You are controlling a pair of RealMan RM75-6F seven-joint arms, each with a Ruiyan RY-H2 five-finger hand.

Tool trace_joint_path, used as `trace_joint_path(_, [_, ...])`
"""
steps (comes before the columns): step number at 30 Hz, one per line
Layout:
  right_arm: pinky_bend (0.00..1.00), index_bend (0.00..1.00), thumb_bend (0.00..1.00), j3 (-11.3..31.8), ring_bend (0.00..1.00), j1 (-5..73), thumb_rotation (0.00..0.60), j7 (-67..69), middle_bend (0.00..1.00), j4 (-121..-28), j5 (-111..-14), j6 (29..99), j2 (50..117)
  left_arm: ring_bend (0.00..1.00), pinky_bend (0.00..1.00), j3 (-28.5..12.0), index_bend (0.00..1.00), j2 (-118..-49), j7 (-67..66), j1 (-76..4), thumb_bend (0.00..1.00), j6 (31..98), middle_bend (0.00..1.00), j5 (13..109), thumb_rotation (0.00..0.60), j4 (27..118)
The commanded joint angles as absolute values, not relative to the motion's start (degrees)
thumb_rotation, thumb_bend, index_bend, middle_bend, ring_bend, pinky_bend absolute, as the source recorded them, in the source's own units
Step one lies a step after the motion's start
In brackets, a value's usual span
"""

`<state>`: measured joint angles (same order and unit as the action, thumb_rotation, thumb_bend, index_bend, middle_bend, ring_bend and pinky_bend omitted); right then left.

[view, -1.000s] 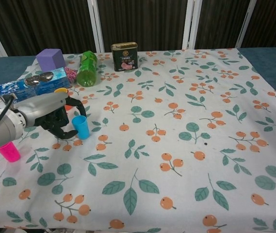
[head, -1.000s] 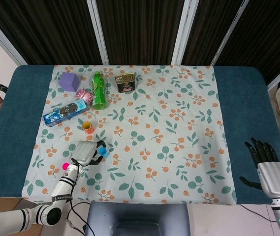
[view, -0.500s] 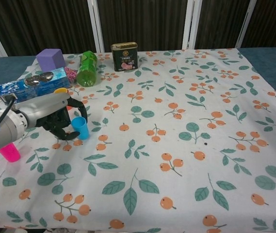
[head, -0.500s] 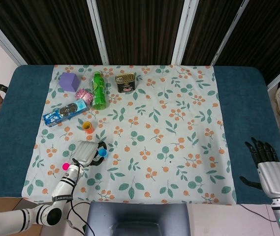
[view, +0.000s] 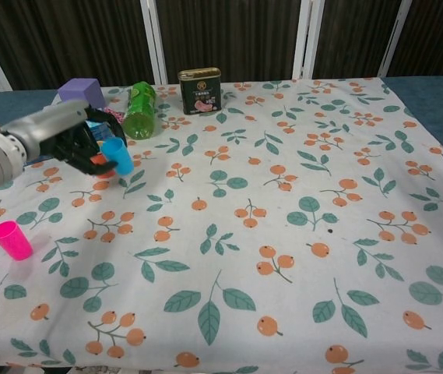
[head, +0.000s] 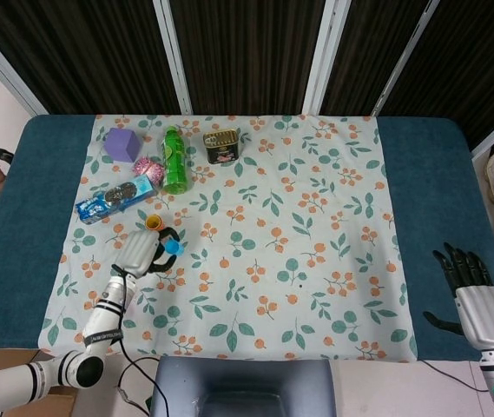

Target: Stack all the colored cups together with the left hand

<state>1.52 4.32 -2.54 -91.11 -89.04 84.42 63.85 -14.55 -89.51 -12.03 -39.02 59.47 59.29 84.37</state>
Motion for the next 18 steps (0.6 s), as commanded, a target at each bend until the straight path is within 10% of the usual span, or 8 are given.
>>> trace_joint_path(1, [0.0,0.0,0.15,1.5,0.0,4.3,0.6,-2.5,0.0,-91.1,-89.0,84.4,63.8,1.0,1.0,-15.6,0.61,-89.3,-11.6,-39.3,0.35,60.4,1.0,59.4,0.6,83.1])
trace_joint_path(18, [0.0,0.0,0.15,1.8,0.0,4.5,0.6,-3.2,0.0,-91.1,-88.3,84.0,63.9,1.0,1.0,-20.3,0.61,-95.2,-10.3,-43.4,0.36,57.9,1.0,54.8,0.6,64.9])
